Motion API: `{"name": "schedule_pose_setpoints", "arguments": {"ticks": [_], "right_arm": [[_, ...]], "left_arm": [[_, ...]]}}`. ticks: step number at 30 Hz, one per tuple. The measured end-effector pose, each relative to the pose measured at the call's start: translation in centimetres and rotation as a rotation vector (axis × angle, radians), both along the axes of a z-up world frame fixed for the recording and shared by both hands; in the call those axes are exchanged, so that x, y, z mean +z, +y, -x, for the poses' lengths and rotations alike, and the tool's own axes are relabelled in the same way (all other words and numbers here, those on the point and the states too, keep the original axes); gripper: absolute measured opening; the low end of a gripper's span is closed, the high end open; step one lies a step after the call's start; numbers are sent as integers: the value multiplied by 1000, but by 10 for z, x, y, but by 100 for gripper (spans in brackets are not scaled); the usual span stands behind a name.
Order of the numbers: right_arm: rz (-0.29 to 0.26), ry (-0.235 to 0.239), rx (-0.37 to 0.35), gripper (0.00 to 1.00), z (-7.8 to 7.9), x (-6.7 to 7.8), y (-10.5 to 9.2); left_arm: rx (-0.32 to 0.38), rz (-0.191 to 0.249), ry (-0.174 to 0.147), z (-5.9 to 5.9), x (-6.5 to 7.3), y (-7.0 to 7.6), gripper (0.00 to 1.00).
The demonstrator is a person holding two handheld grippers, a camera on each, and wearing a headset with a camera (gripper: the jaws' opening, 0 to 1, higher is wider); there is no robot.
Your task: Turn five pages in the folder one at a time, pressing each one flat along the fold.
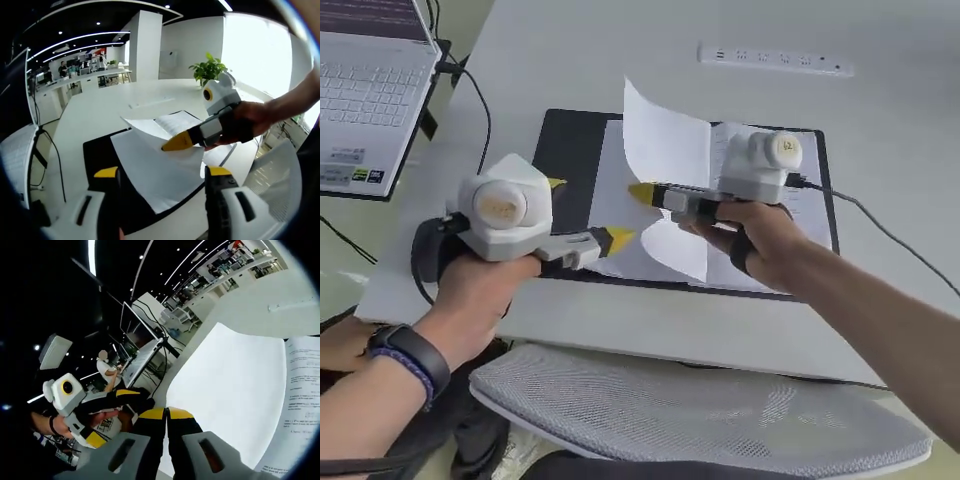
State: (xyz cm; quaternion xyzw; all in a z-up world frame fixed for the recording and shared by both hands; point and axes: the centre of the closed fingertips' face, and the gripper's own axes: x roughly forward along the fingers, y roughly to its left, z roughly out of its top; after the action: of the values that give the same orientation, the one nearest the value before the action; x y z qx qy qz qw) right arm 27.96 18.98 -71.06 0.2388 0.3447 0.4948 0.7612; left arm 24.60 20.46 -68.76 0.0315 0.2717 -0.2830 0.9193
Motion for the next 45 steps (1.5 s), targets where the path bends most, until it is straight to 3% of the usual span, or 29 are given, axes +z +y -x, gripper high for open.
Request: {"name": "schedule_pose_setpoints", "arguments": {"ticks": [13, 25, 36, 39, 45], "right_arm": [[49, 83, -4, 0, 5, -46, 17], [130, 140, 0, 0, 3, -86, 26], [109, 186, -39, 1, 2, -88, 30], [102, 193, -42, 6, 2, -88, 32], [71, 183, -27, 18, 8, -72, 36]], "left_arm": [[18, 14, 31, 18, -10, 6, 67], [49, 16, 30, 18, -5, 25, 67], [65, 16, 37, 19, -6, 30, 67], [62, 15, 37, 18, -6, 29, 67], [63, 23, 32, 15, -4, 27, 67]]}}
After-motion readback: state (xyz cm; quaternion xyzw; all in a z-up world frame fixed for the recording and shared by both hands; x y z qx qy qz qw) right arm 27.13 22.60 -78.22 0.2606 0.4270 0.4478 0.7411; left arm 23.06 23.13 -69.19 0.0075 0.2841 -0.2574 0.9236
